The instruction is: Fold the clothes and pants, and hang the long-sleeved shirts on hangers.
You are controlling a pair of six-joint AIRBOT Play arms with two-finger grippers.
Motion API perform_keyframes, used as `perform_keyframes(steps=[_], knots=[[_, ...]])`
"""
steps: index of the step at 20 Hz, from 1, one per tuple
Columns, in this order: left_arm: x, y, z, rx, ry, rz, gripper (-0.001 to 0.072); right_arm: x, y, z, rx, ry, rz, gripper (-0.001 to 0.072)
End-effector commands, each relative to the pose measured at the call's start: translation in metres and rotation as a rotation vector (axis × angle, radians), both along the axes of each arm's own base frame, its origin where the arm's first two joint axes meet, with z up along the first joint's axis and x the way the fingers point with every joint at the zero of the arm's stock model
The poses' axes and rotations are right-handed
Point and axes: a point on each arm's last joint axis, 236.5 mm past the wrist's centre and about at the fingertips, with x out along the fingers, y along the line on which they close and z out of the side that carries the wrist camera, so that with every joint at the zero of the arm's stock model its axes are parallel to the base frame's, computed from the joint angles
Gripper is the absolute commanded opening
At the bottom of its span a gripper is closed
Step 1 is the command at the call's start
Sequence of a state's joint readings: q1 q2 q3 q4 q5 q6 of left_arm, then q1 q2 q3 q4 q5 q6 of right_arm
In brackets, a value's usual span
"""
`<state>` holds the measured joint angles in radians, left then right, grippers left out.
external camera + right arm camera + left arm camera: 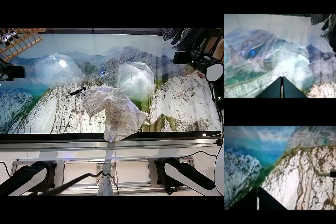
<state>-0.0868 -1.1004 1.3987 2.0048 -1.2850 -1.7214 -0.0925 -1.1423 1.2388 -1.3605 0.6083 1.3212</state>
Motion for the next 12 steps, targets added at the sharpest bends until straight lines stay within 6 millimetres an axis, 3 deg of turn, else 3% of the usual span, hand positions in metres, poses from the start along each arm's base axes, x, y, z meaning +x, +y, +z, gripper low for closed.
perform_keyframes(steps=[1,10,12], knots=[[0.000,0.000,0.000,0.000,0.000,-0.001,0.0012,0.000,0.000,0.000,0.001,0.001,0.000,0.0012],[0.001,-0.001,0.000,-0.001,-0.005,-0.003,0.0012,0.000,0.000,0.000,0.001,0.001,0.000,0.0012],[0.018,-0.005,0.006,-0.002,-0.067,-0.029,0.0013,0.000,0.000,0.000,0.003,0.000,0.000,0.0012]])
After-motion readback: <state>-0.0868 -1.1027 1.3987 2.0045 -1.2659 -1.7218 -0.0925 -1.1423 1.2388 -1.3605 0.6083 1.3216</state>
